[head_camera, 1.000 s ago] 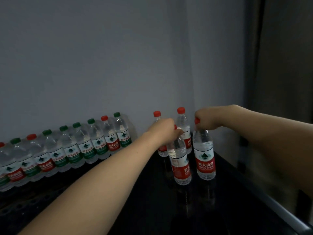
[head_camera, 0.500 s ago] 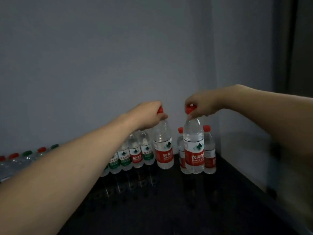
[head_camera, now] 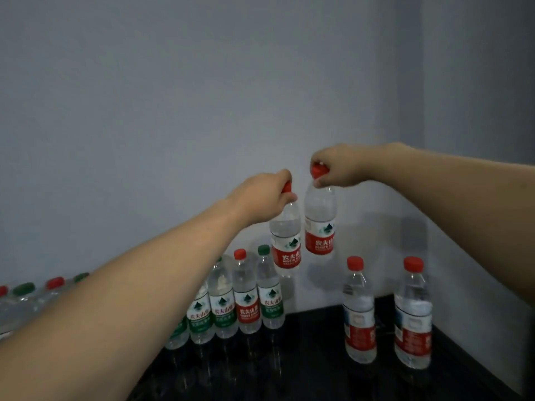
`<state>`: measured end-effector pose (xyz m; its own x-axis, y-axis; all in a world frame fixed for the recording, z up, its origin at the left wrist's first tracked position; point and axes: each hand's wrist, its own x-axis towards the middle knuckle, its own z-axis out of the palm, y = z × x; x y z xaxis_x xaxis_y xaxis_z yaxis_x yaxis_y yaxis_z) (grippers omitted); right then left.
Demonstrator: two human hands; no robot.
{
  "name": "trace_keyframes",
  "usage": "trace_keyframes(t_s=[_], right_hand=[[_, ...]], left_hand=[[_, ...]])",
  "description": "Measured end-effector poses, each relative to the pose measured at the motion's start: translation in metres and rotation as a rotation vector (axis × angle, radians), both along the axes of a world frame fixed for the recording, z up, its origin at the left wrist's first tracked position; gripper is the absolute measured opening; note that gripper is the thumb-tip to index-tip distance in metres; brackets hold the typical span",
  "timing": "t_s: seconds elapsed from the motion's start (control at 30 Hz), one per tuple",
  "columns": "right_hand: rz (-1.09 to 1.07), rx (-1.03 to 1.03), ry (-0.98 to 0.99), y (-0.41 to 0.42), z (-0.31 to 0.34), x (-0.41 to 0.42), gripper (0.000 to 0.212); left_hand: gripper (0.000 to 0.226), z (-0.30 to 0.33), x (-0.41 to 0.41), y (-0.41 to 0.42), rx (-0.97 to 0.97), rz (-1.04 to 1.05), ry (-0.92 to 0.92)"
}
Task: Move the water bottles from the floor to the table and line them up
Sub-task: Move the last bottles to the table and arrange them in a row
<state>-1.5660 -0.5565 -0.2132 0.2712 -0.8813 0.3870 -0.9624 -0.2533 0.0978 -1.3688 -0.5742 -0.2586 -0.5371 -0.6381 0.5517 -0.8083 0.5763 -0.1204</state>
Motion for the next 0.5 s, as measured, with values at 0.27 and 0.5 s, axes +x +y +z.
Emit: trace_keyframes(t_s=[0.27, 0.5], right_hand=[[-0.069, 0.162, 0.062, -0.099, -0.084, -0.009, 0.034], [-0.083, 0.261, 0.053, -0.152, -0.135, 0.0, 0.038]], left_hand=[[0.028, -0.077, -0.017, -0.096, -0.025, -0.004, -0.118], [0.035, -0.132, -0.016, -0.147, -0.001, 0.005, -0.145]])
